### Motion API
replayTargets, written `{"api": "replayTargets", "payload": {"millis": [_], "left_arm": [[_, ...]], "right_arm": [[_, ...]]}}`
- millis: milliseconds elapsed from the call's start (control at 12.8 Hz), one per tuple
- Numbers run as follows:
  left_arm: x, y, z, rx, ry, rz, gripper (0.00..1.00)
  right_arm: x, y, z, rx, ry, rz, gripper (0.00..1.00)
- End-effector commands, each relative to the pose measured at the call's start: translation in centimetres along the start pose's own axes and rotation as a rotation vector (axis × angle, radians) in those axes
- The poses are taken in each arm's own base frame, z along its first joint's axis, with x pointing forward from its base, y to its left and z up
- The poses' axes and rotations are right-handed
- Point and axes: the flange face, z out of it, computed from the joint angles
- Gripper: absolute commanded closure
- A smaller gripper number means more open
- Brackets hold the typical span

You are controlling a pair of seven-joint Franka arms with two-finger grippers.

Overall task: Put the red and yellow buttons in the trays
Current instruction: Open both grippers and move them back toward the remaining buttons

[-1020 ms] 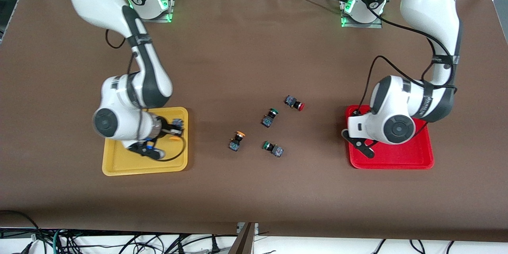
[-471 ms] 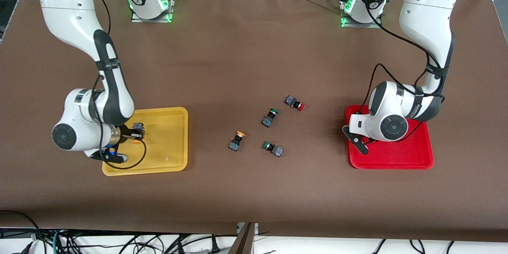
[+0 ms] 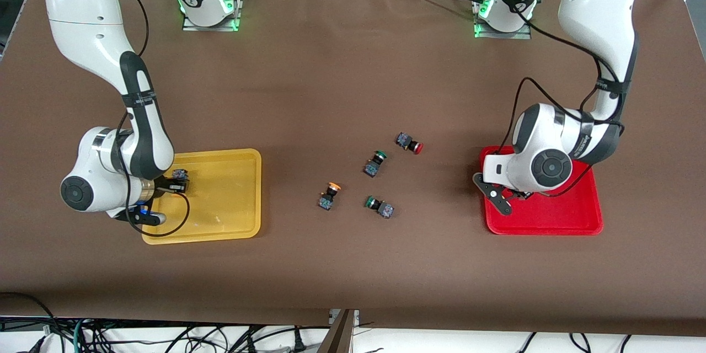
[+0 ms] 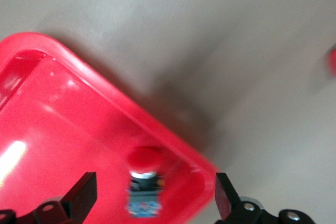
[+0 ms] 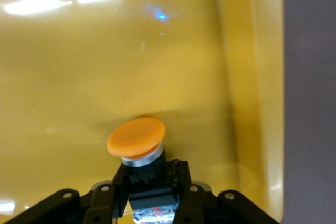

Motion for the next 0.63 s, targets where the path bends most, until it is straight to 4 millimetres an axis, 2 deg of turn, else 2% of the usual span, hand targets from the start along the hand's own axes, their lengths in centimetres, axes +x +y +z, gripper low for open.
{"api": "replayTargets", "payload": {"millis": [0,78,157,235,392,549], "left_arm": [[2.2,5.7,-2.0,-0.052,0.011,-0.239,0.00],[3.3,7.6,-2.2,-0.058,0.021,-0.348,0.00],[4.3,10.0,-2.3,-0.052,0.016,-0.445,0.00],[5.0,11.9,-2.3,-0.046,0.012,-0.556,0.00],[6.4,16.5,-1.7,-0.025,-0.004,-0.804,0.00],[7.0,17.7,-0.6,-0.021,-0.013,-0.916,0.00]], "right_arm": [[0.0,-0.1,-0.9,0.003,0.008,-0.015,0.00],[0.0,-1.1,-2.1,0.006,0.028,-0.028,0.00],[-0.2,-3.1,-2.8,0.007,0.029,-0.052,0.00],[-0.8,-6.0,-3.3,0.005,0.013,-0.058,0.00],[-2.0,-10.7,-3.7,-0.005,0.015,0.059,0.00],[-3.9,-16.3,-3.5,0.005,0.012,0.165,0.00]]}}
